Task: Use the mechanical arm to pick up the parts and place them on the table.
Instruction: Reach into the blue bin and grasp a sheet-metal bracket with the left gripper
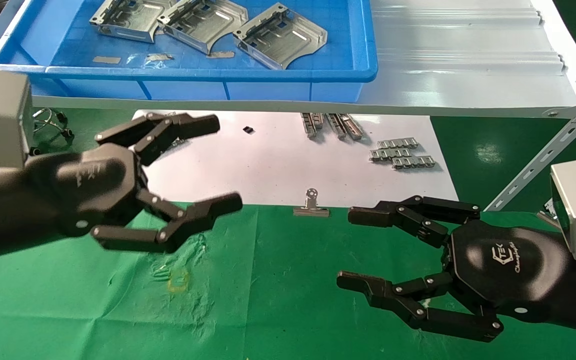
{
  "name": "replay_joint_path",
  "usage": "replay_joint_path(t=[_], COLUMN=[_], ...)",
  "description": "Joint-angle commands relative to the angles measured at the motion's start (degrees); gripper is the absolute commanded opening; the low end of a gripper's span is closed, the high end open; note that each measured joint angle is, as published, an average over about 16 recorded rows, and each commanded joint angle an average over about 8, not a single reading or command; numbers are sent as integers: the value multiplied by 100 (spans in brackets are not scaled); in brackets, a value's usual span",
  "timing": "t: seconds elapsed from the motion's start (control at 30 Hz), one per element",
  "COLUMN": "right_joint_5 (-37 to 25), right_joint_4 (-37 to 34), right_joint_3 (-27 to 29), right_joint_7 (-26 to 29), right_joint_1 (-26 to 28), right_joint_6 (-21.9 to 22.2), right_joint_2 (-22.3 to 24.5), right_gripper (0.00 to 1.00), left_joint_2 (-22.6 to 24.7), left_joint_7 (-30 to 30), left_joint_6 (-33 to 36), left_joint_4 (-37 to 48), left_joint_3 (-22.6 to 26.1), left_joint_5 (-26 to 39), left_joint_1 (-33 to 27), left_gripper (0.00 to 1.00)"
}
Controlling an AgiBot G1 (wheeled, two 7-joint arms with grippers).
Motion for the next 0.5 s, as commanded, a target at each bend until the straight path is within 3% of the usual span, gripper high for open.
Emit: replay_joint_path(t=[0.03, 0.27, 0.5], right_joint_5=[0, 0, 0], right_joint_4=[0, 0, 0], right_joint_3=[0, 0, 0], right_joint_7=[0, 0, 0], right_joint_1=[0, 0, 0], right_joint_6=[0, 0, 0], right_joint_2=[0, 0, 0], right_gripper=[0, 0, 0], left_joint_2=[104, 662, 1402], left_joint_7=[-25, 18, 283], left_joint_6=[-135, -612, -866], left_joint_4=[80, 808, 2104], left_joint_3=[10, 265, 720], left_joint_5=[54, 653, 1501], left_joint_1=[-148, -1047, -2230], left_gripper=[100, 100, 100])
